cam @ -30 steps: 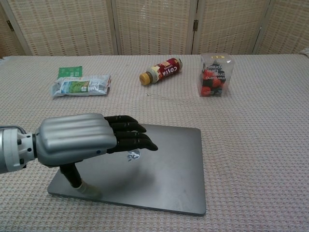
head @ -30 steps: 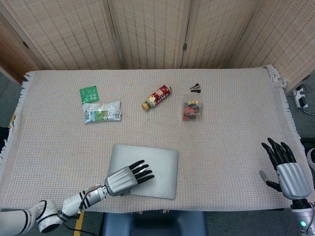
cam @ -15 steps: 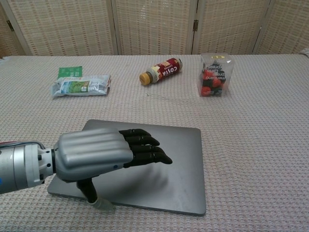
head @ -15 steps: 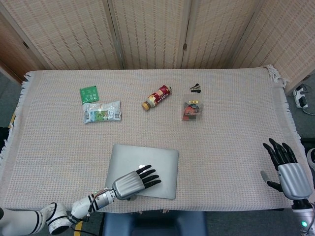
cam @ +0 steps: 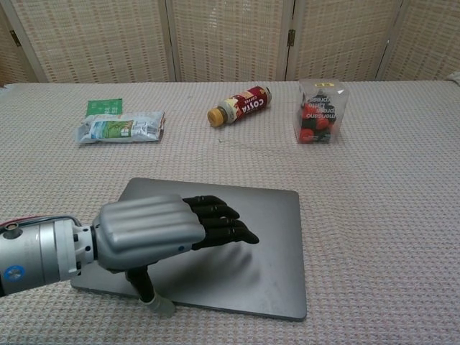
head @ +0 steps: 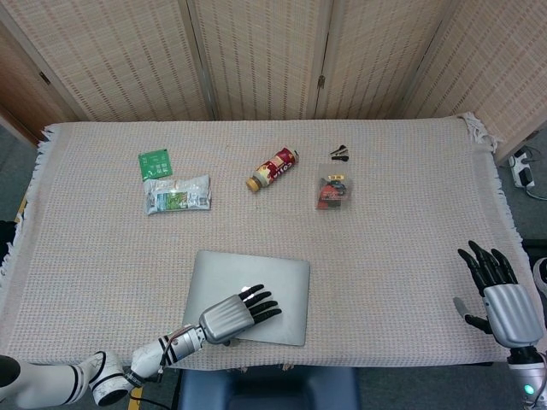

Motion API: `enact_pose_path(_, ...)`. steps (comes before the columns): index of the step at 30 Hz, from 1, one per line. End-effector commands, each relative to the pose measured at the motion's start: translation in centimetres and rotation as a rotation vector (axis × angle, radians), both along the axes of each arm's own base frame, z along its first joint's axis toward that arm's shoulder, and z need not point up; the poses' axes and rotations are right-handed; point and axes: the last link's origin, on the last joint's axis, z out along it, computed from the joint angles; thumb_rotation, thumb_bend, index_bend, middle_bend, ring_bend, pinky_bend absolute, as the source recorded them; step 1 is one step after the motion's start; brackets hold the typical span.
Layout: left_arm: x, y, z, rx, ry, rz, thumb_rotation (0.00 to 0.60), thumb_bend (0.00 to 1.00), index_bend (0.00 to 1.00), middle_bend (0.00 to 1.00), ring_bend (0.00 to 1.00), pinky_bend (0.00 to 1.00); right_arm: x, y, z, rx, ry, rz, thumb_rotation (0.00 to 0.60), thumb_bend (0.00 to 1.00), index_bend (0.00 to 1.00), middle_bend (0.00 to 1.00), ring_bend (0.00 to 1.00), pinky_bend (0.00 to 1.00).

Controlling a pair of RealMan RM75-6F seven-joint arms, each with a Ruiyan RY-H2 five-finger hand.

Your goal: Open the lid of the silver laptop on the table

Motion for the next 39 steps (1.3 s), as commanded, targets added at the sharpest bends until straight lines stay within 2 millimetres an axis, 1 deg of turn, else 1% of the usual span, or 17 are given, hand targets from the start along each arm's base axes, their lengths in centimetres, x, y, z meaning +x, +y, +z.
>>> enact_pose_path(1,0.0,0.1,-0.1,0.006,-0.003,0.003,0.6,0.12,0.09,0.12,0.04,0.0,0.0,0.0,0.0,0.001,0.0,-0.002,0.6,0.38,0.0,0.0,0.08,0.0)
enact_pose_path(7,-0.2,0.4,-0.2,0.019,-0.018,0.022,0.6,0.14,0.1,0.12,0.04,0.0,-0.1,0.0,0.0,0.001,-0.002,-0.005,0.6,0.38,0.0,0.0,0.08,0.0)
enact_pose_path(10,-0.2,0.4,-0.3,0.021,-0.022,0.023,0.6,0.17,0.1,0.12,0.05,0.0,-0.1,0.0,0.0,0.002,-0.001,-0.007,0.6,0.38,0.0,0.0,0.08,0.0)
enact_pose_path(12,-0.7,0.4,-0.3,0.016,-0.015,0.032,0.6,0.21,0.11,0.12,0.05,0.0,-0.1,0.0,0.0,0.002,-0.001,-0.007,0.6,0.38,0.0,0.0,0.08,0.0)
enact_pose_path(16,-0.9,0.5,-0.3,0.013,-0.02,0.035,0.6,0.24,0.13,0.12,0.05,0.0,-0.1,0.0,-0.1,0.004,-0.001,-0.007,0.6,0.38,0.0,0.0,0.08,0.0)
enact_pose_path(20,-1.1,0.6,-0.2,0.014,-0.026,0.038,0.6,0.36,0.14,0.12,0.05,0.0,0.0,0.1,-0.1,0.003,0.001,-0.005,0.6,0.38,0.0,0.0,0.08,0.0)
enact_pose_path(24,-1.2,0.7,-0.1,0.015,-0.045,0.044,0.6,0.53,0.15,0.12,0.06,0.0,0.1,0.2,-0.1,0.006,0.002,-0.005,0.6,0.38,0.0,0.0,0.08,0.0)
enact_pose_path(30,-1.2,1.0,0.0,0.037,-0.087,0.049,0.6,0.58,0.15,0.14,0.07,0.0,0.3,0.3,-0.4,0.014,-0.004,0.01,0.6,0.38,0.0,0.0,0.08,0.0)
enact_pose_path(35,-1.0,1.6,0.4,0.122,-0.175,0.028,0.6,0.61,0.13,0.14,0.07,0.0,0.8,0.6,-0.8,0.044,-0.055,0.045,0.6,0.38,0.0,0.0,0.08,0.0)
enact_pose_path(39,-0.5,2.3,1.0,0.199,-0.257,0.02,0.6,0.63,0.1,0.14,0.04,0.0,1.1,1.1,-1.4,0.105,-0.069,0.07,0.6,0.38,0.0,0.0,0.08,0.0)
